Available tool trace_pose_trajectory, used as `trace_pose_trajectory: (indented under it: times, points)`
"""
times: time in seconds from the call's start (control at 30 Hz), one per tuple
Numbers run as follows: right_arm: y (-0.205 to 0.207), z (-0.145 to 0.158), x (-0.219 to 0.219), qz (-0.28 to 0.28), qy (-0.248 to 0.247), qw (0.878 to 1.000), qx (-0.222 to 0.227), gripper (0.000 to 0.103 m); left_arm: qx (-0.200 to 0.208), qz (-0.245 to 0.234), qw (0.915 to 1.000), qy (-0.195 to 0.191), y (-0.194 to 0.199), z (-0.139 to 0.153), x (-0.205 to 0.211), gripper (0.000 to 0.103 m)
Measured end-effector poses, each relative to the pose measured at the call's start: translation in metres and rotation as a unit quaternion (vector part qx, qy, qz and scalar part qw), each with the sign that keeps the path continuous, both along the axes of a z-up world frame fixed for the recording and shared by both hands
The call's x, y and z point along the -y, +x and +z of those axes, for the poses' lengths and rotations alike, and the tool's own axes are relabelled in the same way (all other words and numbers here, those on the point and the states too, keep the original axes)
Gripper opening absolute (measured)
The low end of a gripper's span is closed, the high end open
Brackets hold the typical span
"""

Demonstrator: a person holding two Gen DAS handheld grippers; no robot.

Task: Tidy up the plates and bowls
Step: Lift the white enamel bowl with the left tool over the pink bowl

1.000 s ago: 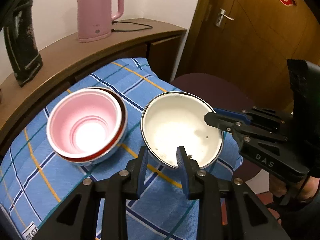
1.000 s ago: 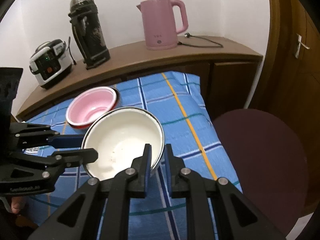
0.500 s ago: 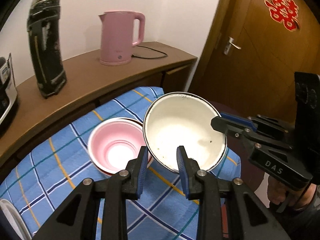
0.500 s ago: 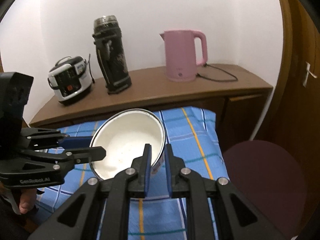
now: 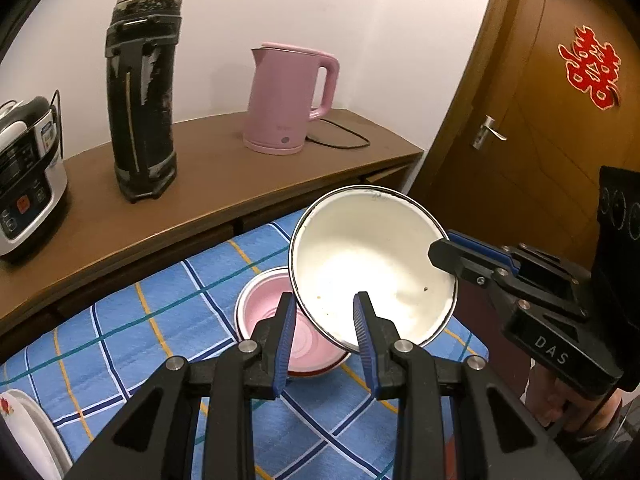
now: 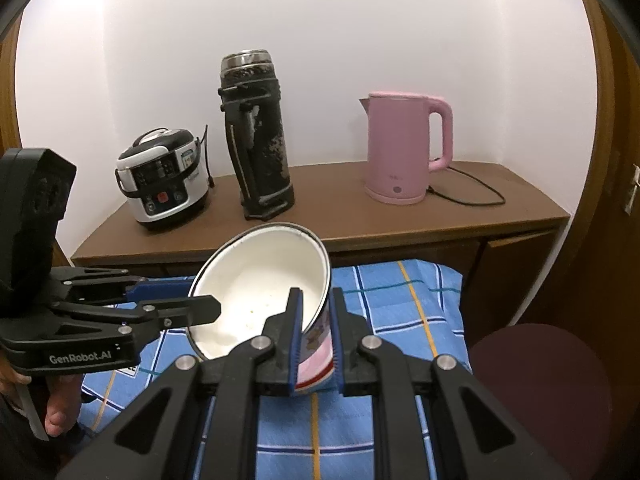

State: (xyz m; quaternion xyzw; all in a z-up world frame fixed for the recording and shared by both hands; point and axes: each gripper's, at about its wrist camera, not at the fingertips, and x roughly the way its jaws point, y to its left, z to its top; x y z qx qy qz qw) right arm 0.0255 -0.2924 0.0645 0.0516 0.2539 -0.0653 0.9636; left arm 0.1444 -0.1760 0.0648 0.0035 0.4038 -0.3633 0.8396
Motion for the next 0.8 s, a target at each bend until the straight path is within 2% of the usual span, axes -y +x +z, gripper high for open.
trace_pose_trajectory:
  times: [0.8]
  points:
    - [0.035, -0.014, 0.008, -0.001, 0.007, 1.000, -0.027, 0.013, -0.018, 0.012, 0.9997, 0.011, 0.018, -0.012, 0.002, 0.032]
